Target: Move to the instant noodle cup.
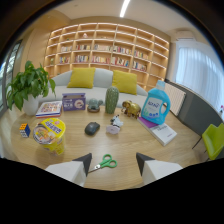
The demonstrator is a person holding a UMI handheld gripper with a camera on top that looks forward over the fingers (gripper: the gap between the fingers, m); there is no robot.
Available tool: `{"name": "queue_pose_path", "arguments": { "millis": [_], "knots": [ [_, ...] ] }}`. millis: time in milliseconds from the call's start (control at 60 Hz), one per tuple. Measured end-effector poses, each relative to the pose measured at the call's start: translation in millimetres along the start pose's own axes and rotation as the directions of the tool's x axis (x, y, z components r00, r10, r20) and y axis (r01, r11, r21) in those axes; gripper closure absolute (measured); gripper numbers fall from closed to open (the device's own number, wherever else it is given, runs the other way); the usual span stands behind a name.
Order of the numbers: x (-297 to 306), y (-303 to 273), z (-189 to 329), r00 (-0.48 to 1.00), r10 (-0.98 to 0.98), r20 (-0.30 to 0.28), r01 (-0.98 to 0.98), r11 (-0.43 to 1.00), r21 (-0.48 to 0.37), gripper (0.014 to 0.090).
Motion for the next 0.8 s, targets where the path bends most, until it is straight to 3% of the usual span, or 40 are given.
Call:
{"name": "queue_pose_path", "arguments": {
  "millis": [383, 600, 800],
  "knots": [
    [-15, 21, -48, 0.999, -0.043, -0.016, 0.042, 0.999, -0.018, 0.0206],
    [-78, 46, -89, 0.997, -0.036, 0.072, 0.039, 0.999, -0.031, 0.0204],
    [-155, 43, -89, 0.988, -0.022, 0.154, 0.025, 1.000, -0.013, 0.0204]
  ]
}}
